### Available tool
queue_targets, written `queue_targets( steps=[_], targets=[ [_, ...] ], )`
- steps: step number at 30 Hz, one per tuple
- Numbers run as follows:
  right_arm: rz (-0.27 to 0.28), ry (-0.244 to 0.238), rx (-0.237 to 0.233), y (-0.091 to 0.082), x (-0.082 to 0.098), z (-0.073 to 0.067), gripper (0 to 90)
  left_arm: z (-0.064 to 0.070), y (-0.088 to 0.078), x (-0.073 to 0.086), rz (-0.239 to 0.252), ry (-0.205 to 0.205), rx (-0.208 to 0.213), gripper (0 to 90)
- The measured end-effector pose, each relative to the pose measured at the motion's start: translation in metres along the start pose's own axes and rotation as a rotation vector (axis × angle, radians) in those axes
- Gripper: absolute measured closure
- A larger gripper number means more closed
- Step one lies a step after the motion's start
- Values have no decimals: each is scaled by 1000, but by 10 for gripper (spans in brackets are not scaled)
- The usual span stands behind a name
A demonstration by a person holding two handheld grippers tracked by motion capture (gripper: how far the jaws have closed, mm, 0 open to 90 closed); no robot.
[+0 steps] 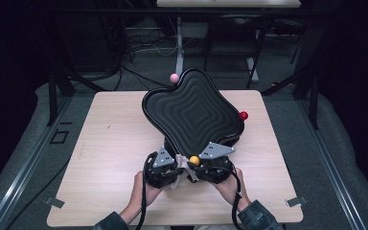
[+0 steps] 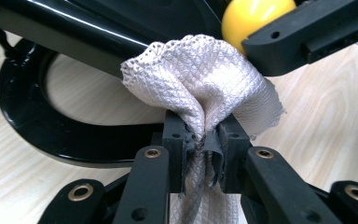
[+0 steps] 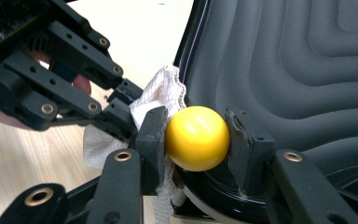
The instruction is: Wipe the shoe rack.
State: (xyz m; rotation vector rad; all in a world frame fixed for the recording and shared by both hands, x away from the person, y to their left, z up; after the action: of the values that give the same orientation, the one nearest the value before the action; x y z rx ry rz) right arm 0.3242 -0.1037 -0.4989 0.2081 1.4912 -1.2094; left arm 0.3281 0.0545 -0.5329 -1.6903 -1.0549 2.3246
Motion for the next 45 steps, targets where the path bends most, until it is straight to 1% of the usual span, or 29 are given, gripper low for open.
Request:
queue_targets(
  steps=[7,13,19,30,37,45],
  targets=[
    [-3,-4,-2,0,0,0,597,-13,-10,-4,18,-24,-26,772],
    [0,-4,-2,1,0,0,597,-22,-15,-8,19,-32,-40,772],
    [-5,-8,-5,0,0,0,597,-34,-21,-12,37,-51,-61,773],
    [-6,-9,-5,0,0,0,597,-47,-24,-19,37,-55,-79,773],
    [-6,-10,-5,0,0,0,597,-59,-30,-25,53,-75,-95,773],
    [-6,-12,-5,0,0,0,597,-73,-44,-36,51,-74,-137,772]
  ],
)
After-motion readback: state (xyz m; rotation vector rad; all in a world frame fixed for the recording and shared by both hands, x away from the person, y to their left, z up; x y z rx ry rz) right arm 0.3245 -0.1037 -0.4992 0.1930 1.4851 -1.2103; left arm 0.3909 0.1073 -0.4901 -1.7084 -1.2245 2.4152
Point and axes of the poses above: each handheld gripper's, and its own axes: y roughly forward along the jaws, x roughly out of its underside, z roughly to its right, the point moved 4 cm from there along y, roughly forward along the jaws, and after that the axes turned 11 degrees about x, right-handed, at the moved point
